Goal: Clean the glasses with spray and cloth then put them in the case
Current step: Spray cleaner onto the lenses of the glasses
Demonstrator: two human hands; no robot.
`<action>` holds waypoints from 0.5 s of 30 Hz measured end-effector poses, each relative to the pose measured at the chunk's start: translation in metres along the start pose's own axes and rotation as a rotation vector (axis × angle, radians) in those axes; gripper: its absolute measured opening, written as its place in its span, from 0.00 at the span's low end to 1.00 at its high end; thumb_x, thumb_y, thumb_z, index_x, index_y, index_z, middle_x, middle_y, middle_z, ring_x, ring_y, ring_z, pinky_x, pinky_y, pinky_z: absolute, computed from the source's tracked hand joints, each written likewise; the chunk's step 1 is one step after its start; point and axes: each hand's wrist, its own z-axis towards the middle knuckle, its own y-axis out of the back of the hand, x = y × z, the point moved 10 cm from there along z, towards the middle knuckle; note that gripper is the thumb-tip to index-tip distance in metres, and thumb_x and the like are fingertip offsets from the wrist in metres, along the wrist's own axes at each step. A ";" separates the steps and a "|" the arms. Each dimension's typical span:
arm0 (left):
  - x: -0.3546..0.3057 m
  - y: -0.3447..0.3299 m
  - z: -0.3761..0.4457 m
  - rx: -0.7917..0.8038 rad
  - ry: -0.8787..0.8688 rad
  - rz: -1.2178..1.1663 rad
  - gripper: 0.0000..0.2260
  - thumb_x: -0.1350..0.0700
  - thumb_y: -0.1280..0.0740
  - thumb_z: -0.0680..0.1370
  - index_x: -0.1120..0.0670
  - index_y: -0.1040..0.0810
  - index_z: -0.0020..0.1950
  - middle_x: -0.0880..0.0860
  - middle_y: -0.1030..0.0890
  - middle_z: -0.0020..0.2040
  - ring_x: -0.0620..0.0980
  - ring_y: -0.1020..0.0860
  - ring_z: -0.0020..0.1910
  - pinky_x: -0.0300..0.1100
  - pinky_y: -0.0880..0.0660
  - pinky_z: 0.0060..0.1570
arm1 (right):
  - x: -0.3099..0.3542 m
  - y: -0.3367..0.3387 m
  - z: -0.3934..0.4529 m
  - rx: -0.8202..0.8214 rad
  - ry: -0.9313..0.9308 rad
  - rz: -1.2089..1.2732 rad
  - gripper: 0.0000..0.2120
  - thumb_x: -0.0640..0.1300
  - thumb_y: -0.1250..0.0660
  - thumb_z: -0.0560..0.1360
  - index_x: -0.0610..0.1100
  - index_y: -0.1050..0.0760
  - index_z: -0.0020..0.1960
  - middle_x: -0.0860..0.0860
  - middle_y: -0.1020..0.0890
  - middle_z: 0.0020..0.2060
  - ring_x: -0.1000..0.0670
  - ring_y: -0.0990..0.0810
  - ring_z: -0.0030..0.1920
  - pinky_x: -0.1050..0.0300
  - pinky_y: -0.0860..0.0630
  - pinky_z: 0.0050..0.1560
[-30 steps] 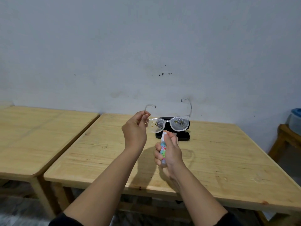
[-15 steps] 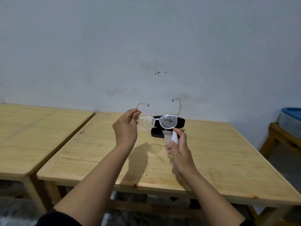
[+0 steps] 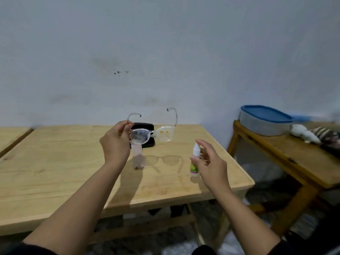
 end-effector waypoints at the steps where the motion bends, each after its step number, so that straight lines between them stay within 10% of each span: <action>1: -0.002 -0.008 -0.004 0.007 -0.007 -0.003 0.06 0.57 0.36 0.77 0.53 0.19 0.46 0.50 0.19 0.37 0.51 0.19 0.39 0.33 0.26 0.44 | -0.008 0.011 -0.001 -0.031 -0.028 0.019 0.22 0.37 0.31 0.73 0.52 0.27 0.65 0.53 0.23 0.51 0.69 0.23 0.40 0.79 0.30 0.34; 6: -0.016 -0.041 -0.022 0.063 -0.040 -0.007 0.07 0.58 0.37 0.78 0.53 0.19 0.50 0.49 0.20 0.41 0.48 0.22 0.41 0.21 0.33 0.39 | -0.045 0.059 -0.008 -0.173 -0.126 0.028 0.23 0.38 0.30 0.73 0.56 0.27 0.64 0.54 0.21 0.53 0.65 0.23 0.45 0.72 0.25 0.40; 15: -0.016 -0.074 -0.032 0.137 -0.042 -0.053 0.08 0.58 0.37 0.78 0.47 0.21 0.45 0.54 0.19 0.39 0.59 0.19 0.44 0.46 0.24 0.49 | -0.073 0.100 -0.007 -0.252 -0.139 -0.024 0.22 0.37 0.32 0.74 0.51 0.28 0.65 0.55 0.22 0.52 0.60 0.22 0.45 0.75 0.27 0.33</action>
